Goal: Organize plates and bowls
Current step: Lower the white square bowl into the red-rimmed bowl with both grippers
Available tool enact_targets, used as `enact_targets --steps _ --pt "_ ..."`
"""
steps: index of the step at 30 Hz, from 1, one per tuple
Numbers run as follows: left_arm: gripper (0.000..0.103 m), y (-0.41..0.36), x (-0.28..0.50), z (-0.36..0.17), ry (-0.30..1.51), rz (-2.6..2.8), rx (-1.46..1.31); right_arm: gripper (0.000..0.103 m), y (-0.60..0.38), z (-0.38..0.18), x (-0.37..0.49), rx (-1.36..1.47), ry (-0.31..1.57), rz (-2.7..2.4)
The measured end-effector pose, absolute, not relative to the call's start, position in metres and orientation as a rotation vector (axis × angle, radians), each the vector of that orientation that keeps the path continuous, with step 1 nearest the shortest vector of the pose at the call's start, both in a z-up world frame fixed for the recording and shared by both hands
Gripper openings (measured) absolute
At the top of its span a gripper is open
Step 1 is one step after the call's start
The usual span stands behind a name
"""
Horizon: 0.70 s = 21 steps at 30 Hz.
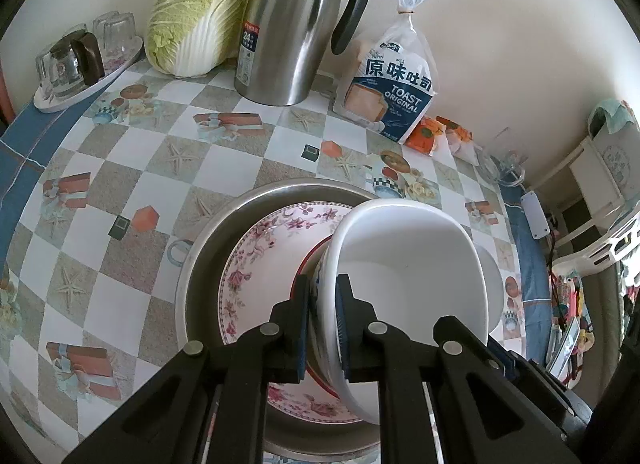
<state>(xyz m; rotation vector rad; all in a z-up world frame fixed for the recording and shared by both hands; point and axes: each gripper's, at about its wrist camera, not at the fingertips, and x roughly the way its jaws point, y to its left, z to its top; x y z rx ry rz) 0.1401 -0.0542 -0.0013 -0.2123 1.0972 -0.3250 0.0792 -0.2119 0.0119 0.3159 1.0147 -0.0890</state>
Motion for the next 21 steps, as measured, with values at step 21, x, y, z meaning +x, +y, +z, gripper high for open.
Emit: enact_targets --steps 21 --pt "0.016 -0.0584 0.1368 0.0036 1.092 -0.313 -0.130 0.018 -0.2106 0.0106 0.0791 0.304 1.018 -0.082"
